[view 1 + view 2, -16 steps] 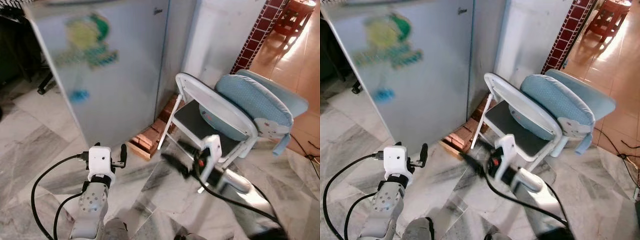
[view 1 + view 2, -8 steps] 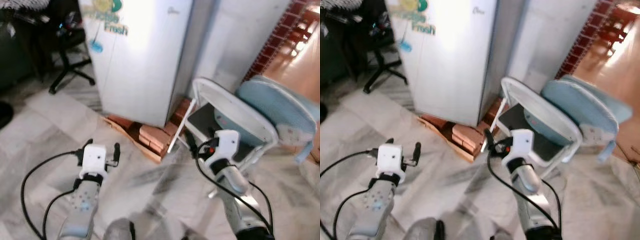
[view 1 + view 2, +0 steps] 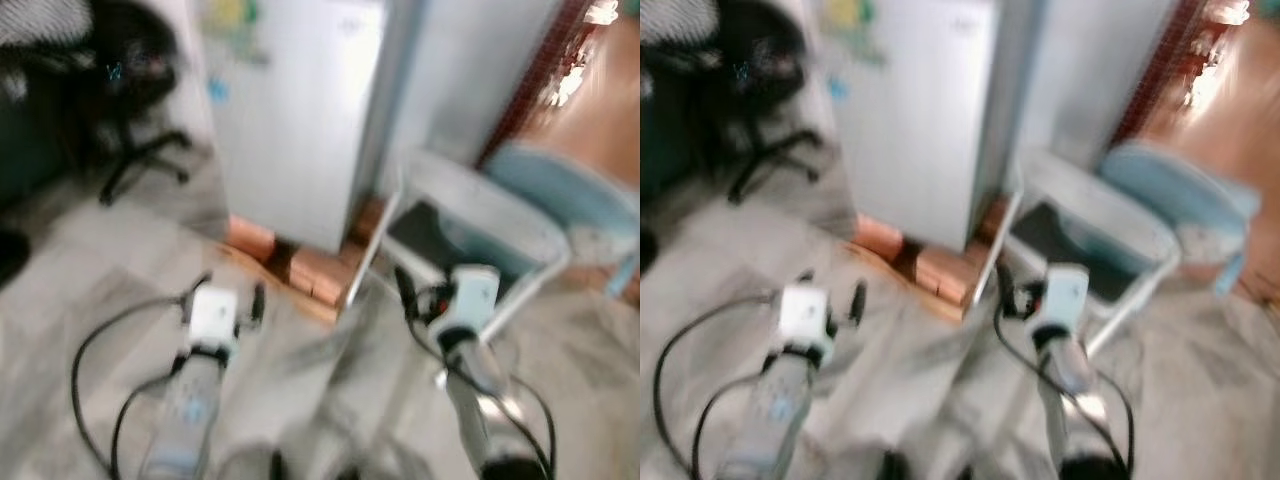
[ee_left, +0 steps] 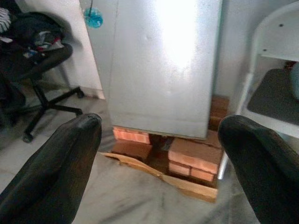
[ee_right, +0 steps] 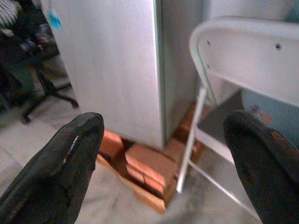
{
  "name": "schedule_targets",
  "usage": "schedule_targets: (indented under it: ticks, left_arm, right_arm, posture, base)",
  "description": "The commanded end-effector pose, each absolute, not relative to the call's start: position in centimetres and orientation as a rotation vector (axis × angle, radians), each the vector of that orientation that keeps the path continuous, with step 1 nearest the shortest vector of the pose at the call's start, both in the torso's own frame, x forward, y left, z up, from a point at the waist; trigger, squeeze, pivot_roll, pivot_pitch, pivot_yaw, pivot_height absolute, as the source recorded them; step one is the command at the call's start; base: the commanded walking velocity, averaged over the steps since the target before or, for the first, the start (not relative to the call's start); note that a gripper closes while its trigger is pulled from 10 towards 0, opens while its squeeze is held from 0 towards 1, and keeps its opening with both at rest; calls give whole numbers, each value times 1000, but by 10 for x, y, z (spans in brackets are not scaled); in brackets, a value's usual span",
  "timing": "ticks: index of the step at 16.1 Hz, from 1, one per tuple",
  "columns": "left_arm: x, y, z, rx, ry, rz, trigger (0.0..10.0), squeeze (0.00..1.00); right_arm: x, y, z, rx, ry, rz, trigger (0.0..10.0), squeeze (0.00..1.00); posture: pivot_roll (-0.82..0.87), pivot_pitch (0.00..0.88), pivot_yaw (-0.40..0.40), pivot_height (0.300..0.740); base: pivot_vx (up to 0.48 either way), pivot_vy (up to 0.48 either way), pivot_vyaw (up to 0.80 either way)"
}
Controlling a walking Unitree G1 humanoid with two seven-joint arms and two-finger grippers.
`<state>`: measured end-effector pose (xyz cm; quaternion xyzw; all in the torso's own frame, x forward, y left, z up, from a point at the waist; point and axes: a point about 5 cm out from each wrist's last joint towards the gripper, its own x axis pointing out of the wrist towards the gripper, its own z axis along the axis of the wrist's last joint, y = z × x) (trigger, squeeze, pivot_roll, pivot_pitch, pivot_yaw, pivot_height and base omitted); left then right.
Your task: Restocking fridge
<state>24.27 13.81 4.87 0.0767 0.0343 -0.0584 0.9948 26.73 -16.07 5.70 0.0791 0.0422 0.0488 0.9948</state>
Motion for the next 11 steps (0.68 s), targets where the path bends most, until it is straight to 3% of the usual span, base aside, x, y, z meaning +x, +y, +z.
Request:
schedule_targets:
  ticks: [1, 7, 11]
  left_arm:
    - [246, 145, 52, 166, 62, -90, 10000, 0]
    - [245, 148, 49, 153, 74, -83, 10000, 0]
    - [247, 148, 49, 145, 72, -87, 10000, 0]
  right_arm:
    - [271, -157, 62, 163, 61, 108, 10000, 0]
    - [269, -162, 59, 157, 74, 80, 10000, 0]
    - [268, -162, 59, 150, 72, 81, 10000, 0]
  posture:
    - [150, 61, -49, 740]
    - [142, 63, -47, 740]
    - [140, 64, -46, 740]
  base:
    - [0, 446, 0]
    - [0, 455, 0]
    - [0, 474, -716]
